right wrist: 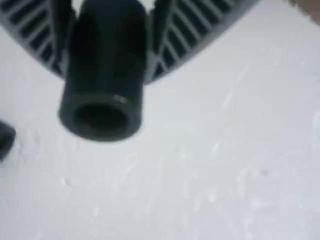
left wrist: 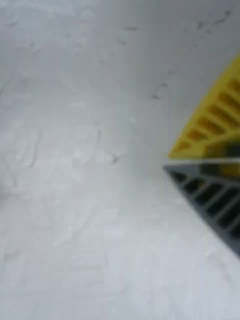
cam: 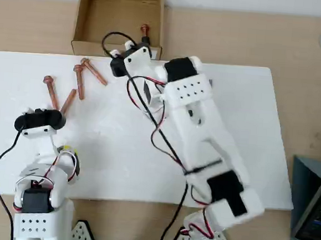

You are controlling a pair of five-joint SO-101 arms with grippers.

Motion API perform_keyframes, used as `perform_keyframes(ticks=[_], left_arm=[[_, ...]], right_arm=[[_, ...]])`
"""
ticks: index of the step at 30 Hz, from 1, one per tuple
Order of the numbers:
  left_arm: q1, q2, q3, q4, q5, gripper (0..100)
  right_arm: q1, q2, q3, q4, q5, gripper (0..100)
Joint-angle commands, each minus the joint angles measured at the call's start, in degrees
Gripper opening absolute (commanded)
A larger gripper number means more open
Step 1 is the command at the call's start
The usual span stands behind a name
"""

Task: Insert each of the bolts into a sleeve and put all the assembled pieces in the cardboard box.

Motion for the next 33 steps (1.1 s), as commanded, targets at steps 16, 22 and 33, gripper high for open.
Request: perform_keyframes(ticks=[16,22,33], left_arm=[[-1.58,9.27,-17.32,0.79,-3.25,1],[-1.67,28.88,-32.09,1.05,-3.34,1],[-4.84,63.96,-55.03,1.05,-3.6,1]], right_arm=[[19.3,-25.19,7.43,6.68,-0.09,1.0],[25.71,-30.11,15.08,4.66,-0.09,1.0],[30.2,-38.55,24.92,0.7,0.44,1.0]])
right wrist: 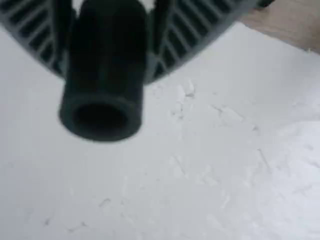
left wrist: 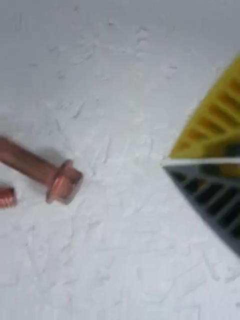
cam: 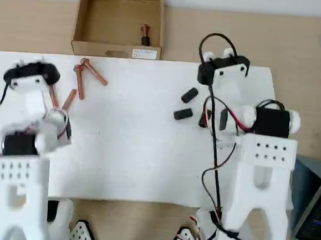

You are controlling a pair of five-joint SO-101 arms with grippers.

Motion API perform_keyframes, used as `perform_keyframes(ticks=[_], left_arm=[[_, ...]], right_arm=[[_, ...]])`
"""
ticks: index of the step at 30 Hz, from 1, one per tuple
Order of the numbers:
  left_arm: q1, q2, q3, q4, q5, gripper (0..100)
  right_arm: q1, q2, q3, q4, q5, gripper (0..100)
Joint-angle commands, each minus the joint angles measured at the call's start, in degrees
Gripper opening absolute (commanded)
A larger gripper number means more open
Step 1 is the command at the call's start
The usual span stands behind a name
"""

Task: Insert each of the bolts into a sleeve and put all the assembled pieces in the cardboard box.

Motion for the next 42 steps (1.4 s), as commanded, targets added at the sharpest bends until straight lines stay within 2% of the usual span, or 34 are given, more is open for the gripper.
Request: perform_keyframes(ticks=[1,6,11,19,26,42], left_arm=[[-3.52,10.51,-10.73,0.18,-0.35,1],[-6.86,24.57,-23.12,5.27,-2.9,5],[-6.68,36.97,-36.4,11.16,-3.08,3],[-6.59,55.34,-53.98,14.95,-3.16,4],[-6.86,68.18,-64.97,15.21,-3.16,10],[-8.97,88.13,-84.4,15.3,-4.75,10]], right_arm=[[2.15,-4.0,1.63,-2.11,0.53,1.0],[3.65,-6.9,4.79,-3.08,0.53,1.0],[5.93,-10.07,8.66,-4.75,0.53,1.0],[5.93,-15.69,15.34,-6.86,0.53,1.1],[5.76,-19.74,19.21,-6.86,0.62,1.1],[5.85,-20.79,20.79,-9.05,4.66,1.1]])
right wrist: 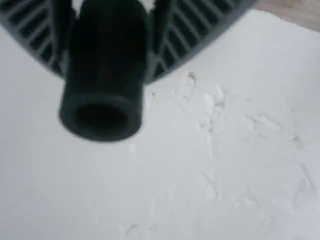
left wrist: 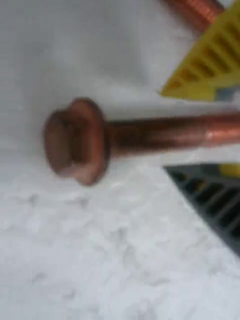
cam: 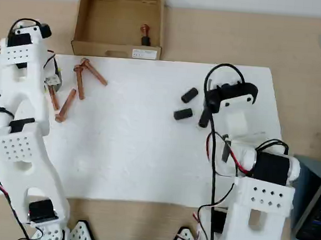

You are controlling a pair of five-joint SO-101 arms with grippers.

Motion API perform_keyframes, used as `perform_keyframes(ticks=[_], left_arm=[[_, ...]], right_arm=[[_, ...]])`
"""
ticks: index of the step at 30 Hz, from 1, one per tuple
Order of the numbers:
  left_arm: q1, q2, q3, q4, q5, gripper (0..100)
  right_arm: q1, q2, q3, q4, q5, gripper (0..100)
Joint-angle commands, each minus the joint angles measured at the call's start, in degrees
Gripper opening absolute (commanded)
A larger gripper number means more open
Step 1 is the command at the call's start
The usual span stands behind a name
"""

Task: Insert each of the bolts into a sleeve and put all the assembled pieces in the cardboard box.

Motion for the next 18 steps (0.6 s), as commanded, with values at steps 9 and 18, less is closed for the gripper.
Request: perform_keyframes(ticks=[9,18], left_arm=[[-0.79,8.75,-12.57,0.44,0.0,9],[-0.62,12.18,-14.15,2.64,0.0,0]], right_arm=[[0.4,-0.92,1.27,-3.87,0.44,1.2],[0.4,-1.19,1.1,-3.87,0.26,1.2]])
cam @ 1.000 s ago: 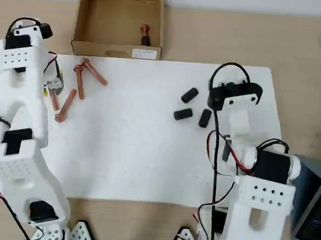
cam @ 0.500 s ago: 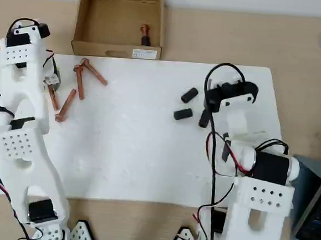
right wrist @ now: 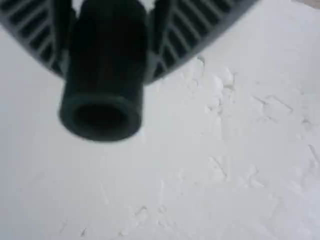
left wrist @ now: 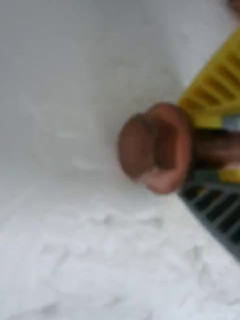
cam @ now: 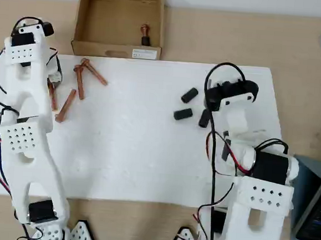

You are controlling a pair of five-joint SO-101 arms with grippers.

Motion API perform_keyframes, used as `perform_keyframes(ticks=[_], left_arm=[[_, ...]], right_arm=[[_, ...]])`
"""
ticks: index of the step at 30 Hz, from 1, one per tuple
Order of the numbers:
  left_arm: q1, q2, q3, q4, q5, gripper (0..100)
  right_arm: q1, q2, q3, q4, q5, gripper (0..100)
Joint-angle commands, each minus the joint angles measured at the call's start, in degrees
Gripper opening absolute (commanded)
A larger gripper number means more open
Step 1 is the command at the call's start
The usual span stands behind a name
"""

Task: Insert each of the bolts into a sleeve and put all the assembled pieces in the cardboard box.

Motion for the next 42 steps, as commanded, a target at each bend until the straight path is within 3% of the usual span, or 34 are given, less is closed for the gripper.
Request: perform_keyframes(ticks=[1,10,15,27,37,42], left_arm=[[-0.26,0.13,-1.76,1.76,-0.09,0],[3.6,-3.12,-14.51,14.51,2.02,0],[7.82,-10.33,-12.22,14.68,5.71,0],[21.01,-47.96,13.89,14.51,5.8,0],[22.24,-76.35,43.69,14.33,5.54,0],[22.24,-89.63,59.08,8.88,5.54,0]], right_arm=[[0.4,-1.19,-0.13,-1.05,0.0,1.2],[0.48,-1.27,-0.48,-0.7,-0.09,1.0],[0.66,-1.27,-5.23,1.49,-0.09,1.0],[0.75,-1.36,-16.22,8.18,-0.09,1.0],[0.75,-8.13,-19.47,13.45,-0.26,0.9],[0.48,-18.07,-13.32,8.97,-5.98,0.9]])
